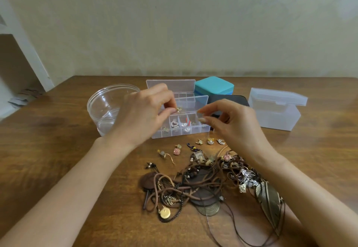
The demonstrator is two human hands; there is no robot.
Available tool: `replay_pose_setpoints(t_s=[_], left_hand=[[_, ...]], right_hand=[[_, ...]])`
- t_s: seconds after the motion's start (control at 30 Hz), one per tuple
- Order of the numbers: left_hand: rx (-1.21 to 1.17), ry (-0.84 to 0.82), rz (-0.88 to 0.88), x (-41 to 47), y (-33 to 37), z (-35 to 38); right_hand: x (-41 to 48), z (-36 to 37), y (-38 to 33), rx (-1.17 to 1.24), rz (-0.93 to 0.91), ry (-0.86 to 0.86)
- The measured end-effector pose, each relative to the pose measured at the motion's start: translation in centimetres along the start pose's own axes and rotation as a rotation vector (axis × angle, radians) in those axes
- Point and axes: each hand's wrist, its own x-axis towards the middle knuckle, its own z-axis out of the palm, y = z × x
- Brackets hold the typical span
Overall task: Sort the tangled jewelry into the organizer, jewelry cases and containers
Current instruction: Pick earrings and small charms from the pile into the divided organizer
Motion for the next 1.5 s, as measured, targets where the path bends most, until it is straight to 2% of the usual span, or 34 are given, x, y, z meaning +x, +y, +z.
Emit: replay_pose_setpoints(t_s=[0.07, 0.13, 0.47, 0.67, 1.0, 1.17, 1.23, 1.3, 1.37, 1.43, 1.5], left_hand=[[0.123, 0.006, -0.028, -0.1, -0.8, 0.4], [0.192, 0.004, -0.043, -0.2, -1.3, 0.9], [0.403, -0.197, -0.111, -0.7, -1.0, 2.5], [0.381, -0.075, -0.218, -0.7, -1.4, 2.0], [0.318, -0.208, -0.265, -0.6, -0.7, 2.5], [0.254, -0.13, -0.277, -0.6, -0.7, 2.0], [0.134, -0.105, -0.323, -0.5, -0.5, 1.5], [-0.003, -0.185, -0.383, -0.4, 0.0, 1.0], [-0.09, -0.391, -0.407, -0.3, 0.6, 0.7], [-0.111, -0.568, -0.399, -0.4, 1.0, 0.8], [-0.058, -0.623, -0.368, -0.4, 1.0, 1.1]], right_hand=[[0.2, 0.3, 0.7, -0.133, -0.009, -0.041], [0.3, 0.6, 1.0, -0.167, 0.01, -0.093], [0.4, 0.3, 1.0, -0.114, 0.017, -0.099], [0.5, 0.2, 1.0, -0.09, 0.003, -0.092], [0.4, 0.2, 1.0, -0.087, -0.008, -0.098], [0.3, 0.1, 0.9, -0.091, -0.009, -0.093], [0.4, 0.0, 0.9, -0.098, -0.009, -0.083], [0.4, -0.2, 0.9, -0.125, -0.001, -0.08], [0.5, -0.5, 0.9, -0.172, 0.019, -0.114], [0.4, -0.8, 0.9, -0.225, 0.048, -0.187], [0.4, -0.8, 0.9, -0.268, 0.068, -0.239]])
